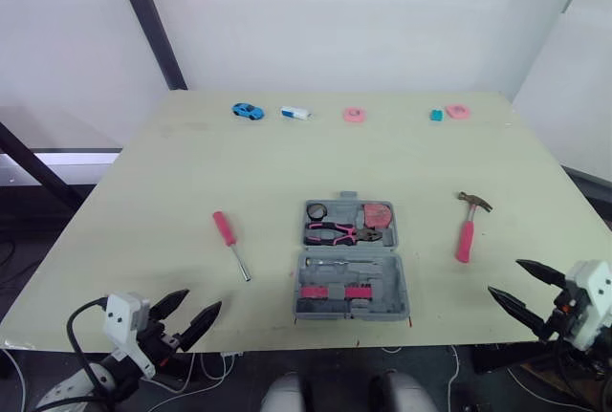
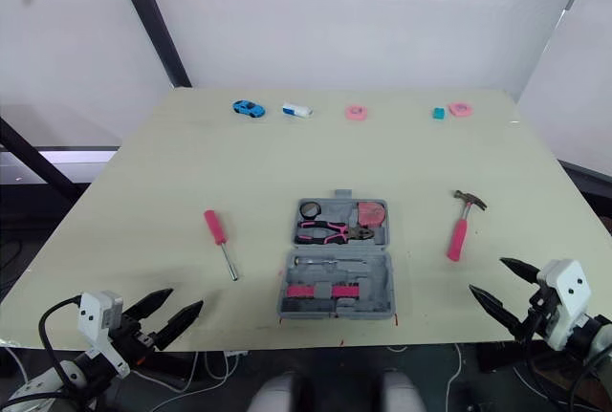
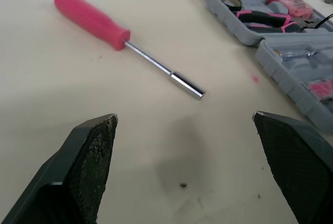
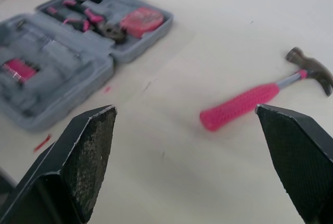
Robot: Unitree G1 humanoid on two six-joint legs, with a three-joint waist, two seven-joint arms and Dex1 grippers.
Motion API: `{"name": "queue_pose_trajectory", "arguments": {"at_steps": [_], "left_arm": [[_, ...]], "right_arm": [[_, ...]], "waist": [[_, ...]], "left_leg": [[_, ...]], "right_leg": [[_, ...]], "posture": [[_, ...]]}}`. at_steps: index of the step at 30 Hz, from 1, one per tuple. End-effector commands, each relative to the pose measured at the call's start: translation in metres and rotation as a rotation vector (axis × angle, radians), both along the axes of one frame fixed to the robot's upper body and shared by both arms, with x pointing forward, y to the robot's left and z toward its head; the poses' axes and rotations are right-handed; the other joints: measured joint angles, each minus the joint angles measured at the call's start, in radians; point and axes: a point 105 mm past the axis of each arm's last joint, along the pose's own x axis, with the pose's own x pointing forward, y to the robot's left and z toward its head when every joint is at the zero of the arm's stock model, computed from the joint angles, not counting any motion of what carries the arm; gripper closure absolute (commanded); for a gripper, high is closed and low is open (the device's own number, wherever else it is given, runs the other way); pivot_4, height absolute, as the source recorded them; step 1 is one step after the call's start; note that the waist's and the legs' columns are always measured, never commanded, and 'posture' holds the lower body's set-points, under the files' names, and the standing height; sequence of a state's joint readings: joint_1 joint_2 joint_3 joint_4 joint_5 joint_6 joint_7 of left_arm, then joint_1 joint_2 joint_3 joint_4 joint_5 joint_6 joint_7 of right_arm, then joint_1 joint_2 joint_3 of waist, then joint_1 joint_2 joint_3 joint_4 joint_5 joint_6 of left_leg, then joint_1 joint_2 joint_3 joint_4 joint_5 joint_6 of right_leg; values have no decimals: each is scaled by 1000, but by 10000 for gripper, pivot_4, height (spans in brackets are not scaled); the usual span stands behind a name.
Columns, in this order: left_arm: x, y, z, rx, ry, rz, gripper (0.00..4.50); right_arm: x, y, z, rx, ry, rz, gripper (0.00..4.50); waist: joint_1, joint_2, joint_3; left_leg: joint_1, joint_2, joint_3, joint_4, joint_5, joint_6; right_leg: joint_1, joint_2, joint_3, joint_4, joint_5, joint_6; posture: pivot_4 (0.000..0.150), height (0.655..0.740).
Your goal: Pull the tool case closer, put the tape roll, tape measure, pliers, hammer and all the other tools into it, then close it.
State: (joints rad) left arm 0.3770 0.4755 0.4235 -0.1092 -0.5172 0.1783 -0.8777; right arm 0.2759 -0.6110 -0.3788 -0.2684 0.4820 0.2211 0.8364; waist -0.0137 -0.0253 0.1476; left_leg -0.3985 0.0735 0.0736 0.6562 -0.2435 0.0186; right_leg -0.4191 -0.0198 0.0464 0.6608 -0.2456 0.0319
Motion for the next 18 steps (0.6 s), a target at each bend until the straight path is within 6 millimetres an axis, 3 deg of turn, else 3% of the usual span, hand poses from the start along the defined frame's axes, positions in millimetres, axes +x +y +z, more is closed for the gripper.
{"name": "queue_pose_trajectory", "arguments": {"at_steps": [1,7,13,18], "left_arm": [[14,-21,30,-15,-113,-88,517],[24,-70,61,-18,-198,-338,517],[24,-107,86,5,-266,-541,517],[27,-124,106,-19,-312,-611,517]], "right_arm": [[23,20,19,4,-63,-45,0],[83,22,13,-49,-9,-374,0],[120,-1,-7,60,147,-708,0],[146,-12,-19,77,202,-806,0]], "waist": [[0,0,0],[-1,0,0],[0,0,0],[-6,0,0]], "left_leg": [[0,0,0,0,0,0],[-1,-2,2,-2,0,0],[-2,-3,4,-3,0,0],[-3,-3,9,-4,0,0]], "right_leg": [[0,0,0,0,0,0],[-1,1,1,0,3,-5],[-3,3,2,0,3,-5],[-4,3,4,0,3,-5]], "posture": [[1500,7400],[1500,7400],[1500,7400],[1500,7400]]}}
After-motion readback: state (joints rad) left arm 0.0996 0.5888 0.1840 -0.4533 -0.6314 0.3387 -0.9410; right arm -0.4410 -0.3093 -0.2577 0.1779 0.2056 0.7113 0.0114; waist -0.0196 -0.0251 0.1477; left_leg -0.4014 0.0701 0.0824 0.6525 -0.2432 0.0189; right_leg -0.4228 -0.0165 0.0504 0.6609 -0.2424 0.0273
